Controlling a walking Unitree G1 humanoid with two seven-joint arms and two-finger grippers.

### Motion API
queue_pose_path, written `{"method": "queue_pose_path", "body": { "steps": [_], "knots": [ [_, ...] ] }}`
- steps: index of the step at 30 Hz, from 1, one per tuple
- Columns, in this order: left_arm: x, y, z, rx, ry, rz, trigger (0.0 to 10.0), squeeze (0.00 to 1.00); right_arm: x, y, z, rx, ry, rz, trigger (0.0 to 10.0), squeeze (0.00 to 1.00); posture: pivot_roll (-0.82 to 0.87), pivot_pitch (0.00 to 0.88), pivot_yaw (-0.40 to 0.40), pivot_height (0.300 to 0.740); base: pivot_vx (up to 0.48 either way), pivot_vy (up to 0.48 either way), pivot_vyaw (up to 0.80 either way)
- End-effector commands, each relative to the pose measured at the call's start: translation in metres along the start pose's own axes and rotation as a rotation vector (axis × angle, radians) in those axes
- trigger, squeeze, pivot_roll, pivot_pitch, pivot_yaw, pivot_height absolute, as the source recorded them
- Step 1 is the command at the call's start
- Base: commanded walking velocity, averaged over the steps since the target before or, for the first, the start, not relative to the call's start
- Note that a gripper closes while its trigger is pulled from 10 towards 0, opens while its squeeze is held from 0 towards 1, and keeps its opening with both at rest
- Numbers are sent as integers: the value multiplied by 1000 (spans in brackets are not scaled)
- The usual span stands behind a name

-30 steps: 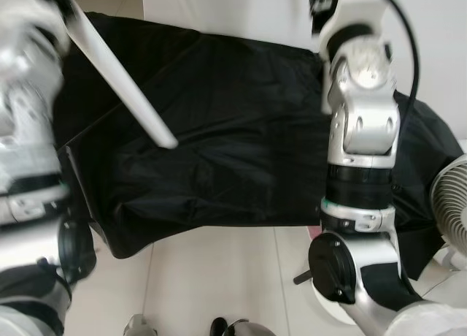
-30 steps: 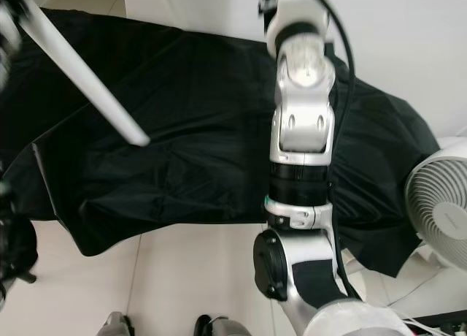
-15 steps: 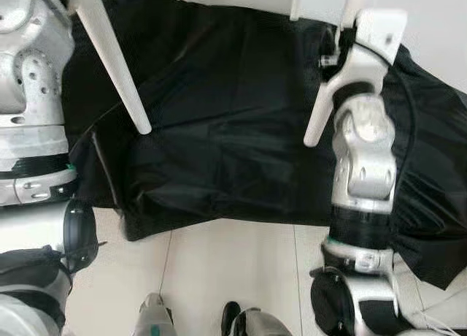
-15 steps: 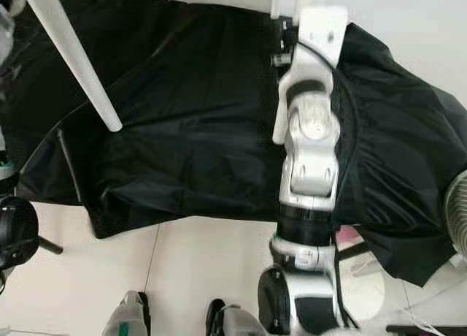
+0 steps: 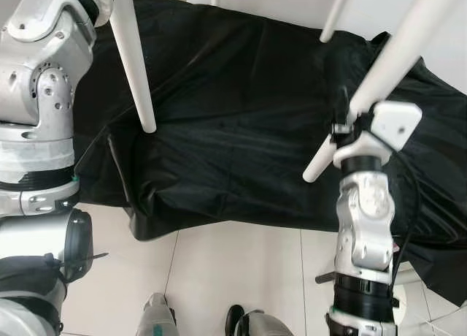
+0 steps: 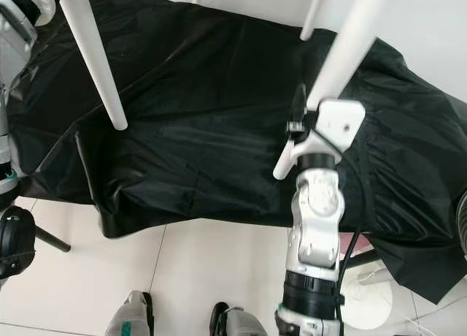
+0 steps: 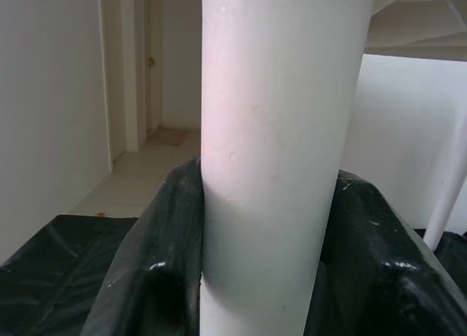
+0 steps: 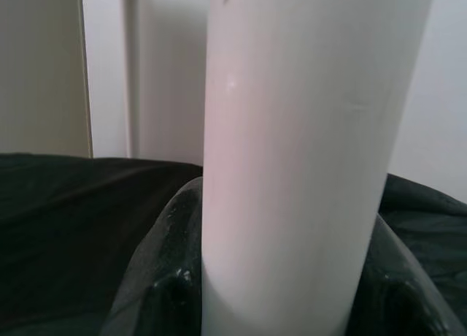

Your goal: Building children table

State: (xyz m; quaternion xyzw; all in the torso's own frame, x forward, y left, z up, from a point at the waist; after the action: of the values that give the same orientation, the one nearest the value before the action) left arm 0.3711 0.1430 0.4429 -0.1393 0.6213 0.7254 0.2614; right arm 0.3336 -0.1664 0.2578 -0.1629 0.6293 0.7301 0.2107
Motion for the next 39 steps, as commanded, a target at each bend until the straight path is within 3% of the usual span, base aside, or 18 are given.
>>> {"method": "queue_pose_path", "body": {
  "steps": [1, 6, 14, 19, 21, 26, 27, 28, 29, 30, 31, 34, 35, 37, 38, 39],
  "knots": [
    [4, 40, -32, 28, -190, -159, 0, 0, 24, -53, 9, -1, 71, 198, 0, 0, 139, 205, -70, 740, 0, 0, 0],
    [5, 46, -32, -1, -200, -164, 0, 0, 34, -72, 1, -25, 35, 248, 0, 0, 153, 201, -66, 740, 0, 0, 0],
    [14, 47, -22, -20, -173, -145, 0, 0, 30, -67, -4, -27, 23, 218, 0, 0, 161, 188, -71, 740, 0, 0, 0],
    [26, 71, -5, -80, -166, -210, 0, 0, 28, -68, -6, -34, 47, 188, 0, 0, 177, 161, -80, 740, 0, 0, 0],
    [36, 88, -7, -57, -195, -258, 0, 0, 27, -72, -6, -21, 61, 186, 0, 0, 175, 152, -79, 740, 0, 0, 0],
    [36, 83, -17, -6, -233, -243, 0, 0, 22, -76, -1, -26, 75, 184, 0, 0, 175, 149, -78, 740, 0, 0, 0],
    [35, 78, -18, -7, -232, -223, 3255, 0, 21, -77, 1, -30, 81, 187, 0, 0, 175, 152, -75, 740, 0, 0, 0],
    [35, 78, -18, -7, -232, -223, 3255, 0, 21, -77, 1, -30, 81, 187, 0, 0, 175, 152, -75, 740, 0, 0, 0],
    [35, 75, -23, -10, -248, -213, 0, 0, 20, -79, 1, -28, 86, 192, 0, 0, 177, 154, -75, 740, 0, 0, 0],
    [35, 71, -26, -20, -261, -196, 10000, 0, 20, -81, 0, -24, 89, 201, 0, 0, 175, 160, -74, 740, 0, 0, 0],
    [36, 69, -28, -10, -270, -188, 10000, 0, 21, -83, 0, -25, 91, 207, 2902, 0, 175, 160, -74, 740, 0, 0, 0],
    [36, 68, -28, 1, -275, -182, 10000, 0, 21, -84, -1, -26, 93, 208, 2902, 0, 175, 160, -74, 740, 0, 0, 0],
    [37, 62, -34, -3, -305, -161, 10000, 0, 20, -86, -1, -24, 98, 206, 10000, 1000, 179, 169, -70, 740, 0, 0, 0],
    [38, 61, -37, -2, -324, -156, 10000, 0, 20, -87, -1, -22, 100, 205, 10000, 1000, 179, 169, -70, 740, 0, 0, 0],
    [39, 57, -39, -2, -336, -145, 10000, 1000, 20, -89, 1, -17, 107, 206, 10000, 1000, 179, 165, -66, 740, 0, 0, 0],
    [40, 55, -40, -1, -341, -137, 10000, 1000, 21, -90, 2, -14, 112, 206, 10000, 1000, 179, 165, -66, 740, 0, 0, 0]
  ]
}}
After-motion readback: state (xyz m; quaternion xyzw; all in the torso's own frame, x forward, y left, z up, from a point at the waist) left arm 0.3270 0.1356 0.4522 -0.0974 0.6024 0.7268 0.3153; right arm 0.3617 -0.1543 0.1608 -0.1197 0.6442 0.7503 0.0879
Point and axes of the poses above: a point about 5 cm out from each wrist's last joint towards the gripper, its own x axis pointing back from the gripper into the wrist, its own y axis along the axis of the wrist's last joint, z = x × y, the point moved 6 cm from there along -x, pointing out of the wrist towards the gripper, and after that the axes turned 8 degrees about -x, right-handed, at the moved point
